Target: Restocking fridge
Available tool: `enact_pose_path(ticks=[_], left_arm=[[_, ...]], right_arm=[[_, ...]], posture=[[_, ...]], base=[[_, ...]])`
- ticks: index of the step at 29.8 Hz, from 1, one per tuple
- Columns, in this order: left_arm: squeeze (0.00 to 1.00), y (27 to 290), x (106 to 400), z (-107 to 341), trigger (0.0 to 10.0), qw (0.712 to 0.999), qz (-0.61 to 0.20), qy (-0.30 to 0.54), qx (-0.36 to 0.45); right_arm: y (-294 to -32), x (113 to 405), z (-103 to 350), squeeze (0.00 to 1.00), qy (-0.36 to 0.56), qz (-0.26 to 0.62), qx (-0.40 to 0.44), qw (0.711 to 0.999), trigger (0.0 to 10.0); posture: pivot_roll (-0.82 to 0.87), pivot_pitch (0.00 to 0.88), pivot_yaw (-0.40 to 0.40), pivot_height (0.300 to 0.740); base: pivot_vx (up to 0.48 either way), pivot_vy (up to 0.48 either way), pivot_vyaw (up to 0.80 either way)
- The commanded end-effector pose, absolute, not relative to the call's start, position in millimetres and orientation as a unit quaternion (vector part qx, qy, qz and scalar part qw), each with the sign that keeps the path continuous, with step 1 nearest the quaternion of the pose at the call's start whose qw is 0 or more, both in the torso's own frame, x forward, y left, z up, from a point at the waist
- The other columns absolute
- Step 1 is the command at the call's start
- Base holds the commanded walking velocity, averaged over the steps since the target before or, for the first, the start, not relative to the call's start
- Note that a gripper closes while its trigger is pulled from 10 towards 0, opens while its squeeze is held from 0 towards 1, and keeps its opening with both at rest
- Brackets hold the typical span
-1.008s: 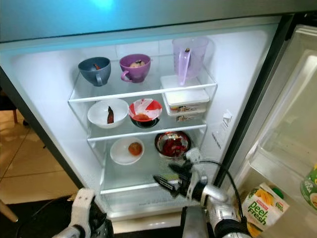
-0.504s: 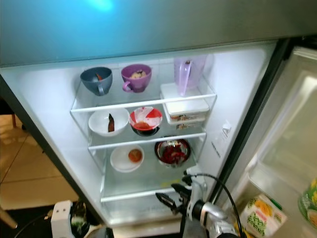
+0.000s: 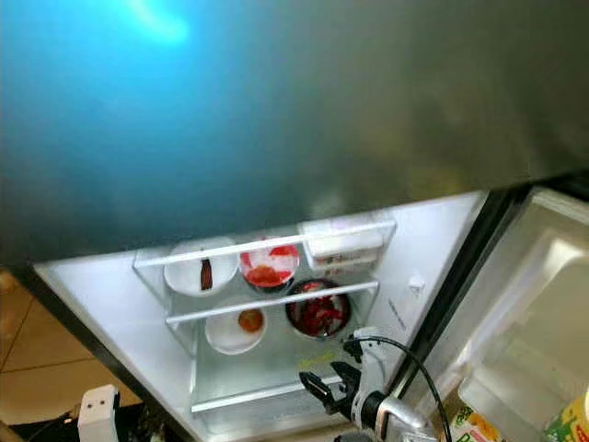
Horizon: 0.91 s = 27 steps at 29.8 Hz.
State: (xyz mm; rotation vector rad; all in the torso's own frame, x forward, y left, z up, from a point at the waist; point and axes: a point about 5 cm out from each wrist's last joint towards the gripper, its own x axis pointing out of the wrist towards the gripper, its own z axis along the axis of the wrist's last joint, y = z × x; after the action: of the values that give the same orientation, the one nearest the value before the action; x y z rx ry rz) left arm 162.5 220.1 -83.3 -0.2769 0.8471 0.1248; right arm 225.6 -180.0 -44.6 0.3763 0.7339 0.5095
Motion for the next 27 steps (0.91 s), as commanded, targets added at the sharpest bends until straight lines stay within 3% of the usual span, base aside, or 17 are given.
enact_pose_path(ticks=[1, 12, 27], left_arm=[[0.00, 227.6, 155.6, -84.9, 10.0, 0.896, 0.073, 0.418, -0.129], [0.00, 229.7, 135.0, -93.0, 10.0, 0.880, 0.082, 0.452, -0.118], [0.00, 225.4, 115.0, -101.4, 10.0, 0.860, 0.093, 0.488, -0.118]], right_arm=[[-179.6, 218.9, -49.9, 0.00, 0.363, 0.235, 0.177, 0.884, 10.0], [-187.7, 198.7, -63.3, 0.00, 0.398, 0.194, 0.178, 0.879, 10.0], [-193.2, 171.4, -79.4, 0.00, 0.457, 0.159, 0.160, 0.860, 10.0]], posture=[[-0.01, 0.000, 0.059, 0.666], [-0.01, 0.000, 0.055, 0.671], [-0.02, 0.000, 0.037, 0.740]], base=[[0.000, 0.000, 0.00], [0.000, 0.000, 0.00], [0.000, 0.000, 0.00]])
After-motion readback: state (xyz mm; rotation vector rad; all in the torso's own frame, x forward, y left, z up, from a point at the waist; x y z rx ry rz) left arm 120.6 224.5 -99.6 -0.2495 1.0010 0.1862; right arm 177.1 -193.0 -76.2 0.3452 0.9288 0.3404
